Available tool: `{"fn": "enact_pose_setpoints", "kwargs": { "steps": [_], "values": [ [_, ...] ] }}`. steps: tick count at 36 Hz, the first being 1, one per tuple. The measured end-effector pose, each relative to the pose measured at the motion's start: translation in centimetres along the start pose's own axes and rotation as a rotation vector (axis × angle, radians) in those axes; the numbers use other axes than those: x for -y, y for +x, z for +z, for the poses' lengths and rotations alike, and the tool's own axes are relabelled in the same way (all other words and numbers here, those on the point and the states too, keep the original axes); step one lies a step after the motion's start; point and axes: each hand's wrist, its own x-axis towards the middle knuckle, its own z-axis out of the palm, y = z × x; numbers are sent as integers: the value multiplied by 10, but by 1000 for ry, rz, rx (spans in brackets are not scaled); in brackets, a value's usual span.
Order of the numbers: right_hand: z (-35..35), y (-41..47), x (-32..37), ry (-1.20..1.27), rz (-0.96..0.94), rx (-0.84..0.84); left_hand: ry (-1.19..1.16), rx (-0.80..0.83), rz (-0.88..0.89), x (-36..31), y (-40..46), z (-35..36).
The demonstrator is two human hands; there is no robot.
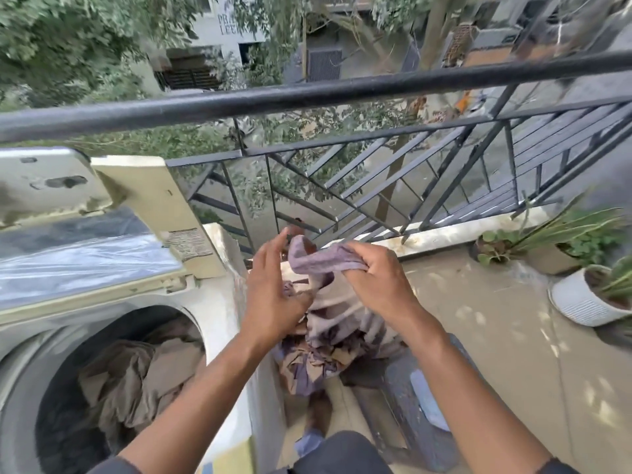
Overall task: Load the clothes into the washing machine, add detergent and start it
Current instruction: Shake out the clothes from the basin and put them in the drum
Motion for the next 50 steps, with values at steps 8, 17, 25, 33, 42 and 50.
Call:
{"fn": "enact_pose_setpoints", "kwargs": {
  "steps": [8,17,25,33,42,50],
  "values": [
    [-45,-1,50,134,-144,113,38,176,126,6,34,-14],
    [-82,3,56,126,-162,177,-296,405,192,-9,74,-31],
    [-91,14,23,-123,-52,-95,-171,334,174,-9,50,-46],
    [-85,17,-4,-434,-3,-142,-135,430,101,-24,32,-66],
    [-41,10,-64,-497,158,-230,-386,396,280,-86,35,-102],
    [-8,9,-101,-225,426,-125,-439,333,240,-86,32,-104]
  ]
}}
